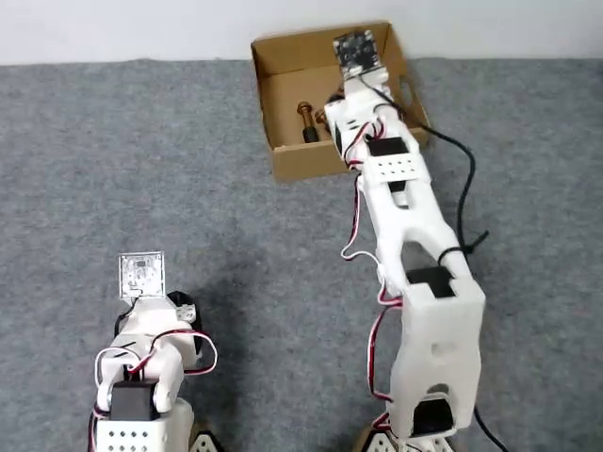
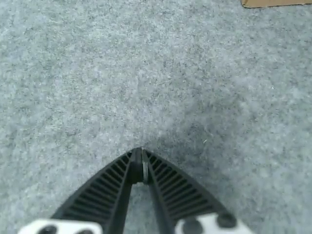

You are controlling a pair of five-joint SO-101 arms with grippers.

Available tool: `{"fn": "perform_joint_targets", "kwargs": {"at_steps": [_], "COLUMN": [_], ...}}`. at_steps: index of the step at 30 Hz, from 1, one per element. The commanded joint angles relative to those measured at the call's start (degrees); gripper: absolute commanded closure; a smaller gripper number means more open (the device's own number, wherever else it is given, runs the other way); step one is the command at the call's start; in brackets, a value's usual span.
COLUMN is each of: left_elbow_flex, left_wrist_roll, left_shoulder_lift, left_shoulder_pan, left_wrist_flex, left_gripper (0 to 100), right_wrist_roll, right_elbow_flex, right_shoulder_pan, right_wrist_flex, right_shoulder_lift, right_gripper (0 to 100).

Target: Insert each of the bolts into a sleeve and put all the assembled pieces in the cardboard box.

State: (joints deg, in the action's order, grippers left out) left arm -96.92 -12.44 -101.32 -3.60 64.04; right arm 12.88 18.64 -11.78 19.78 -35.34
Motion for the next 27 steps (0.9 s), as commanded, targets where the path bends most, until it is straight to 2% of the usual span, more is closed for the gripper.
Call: {"fn": "perform_joint_targets", "kwargs": {"at_steps": [1, 3, 9, 17, 22, 27], "left_elbow_flex": [0.3, 0.3, 0.3, 0.3, 0.3, 0.3], "left_wrist_roll": [0.2, 0.2, 0.2, 0.1, 0.1, 0.3], "left_shoulder_lift": [0.0, 0.0, -0.2, -0.3, -0.2, -0.3], "left_shoulder_pan": [-0.3, -0.4, -6.2, -6.1, -6.2, -6.2], "left_wrist_flex": [0.3, 0.3, 0.0, 0.2, 0.3, 3.4], "left_gripper": [99, 99, 99, 99, 99, 99], "right_wrist_roll": [2.7, 4.7, 5.7, 5.6, 5.5, 2.5], "right_elbow_flex": [5.6, 6.1, 7.5, 7.4, 7.4, 7.1], "right_shoulder_pan": [-0.6, -0.6, -0.6, -0.5, -0.6, -0.6], "right_wrist_flex": [-1.1, 2.1, 8.4, 9.6, 16.6, 24.9], "right_shoulder_lift": [-1.6, -2.9, -3.6, -0.4, 4.3, 11.0], "right_gripper": [98.7, 97.7, 85.3, 92.5, 99.3, 99.1]}}
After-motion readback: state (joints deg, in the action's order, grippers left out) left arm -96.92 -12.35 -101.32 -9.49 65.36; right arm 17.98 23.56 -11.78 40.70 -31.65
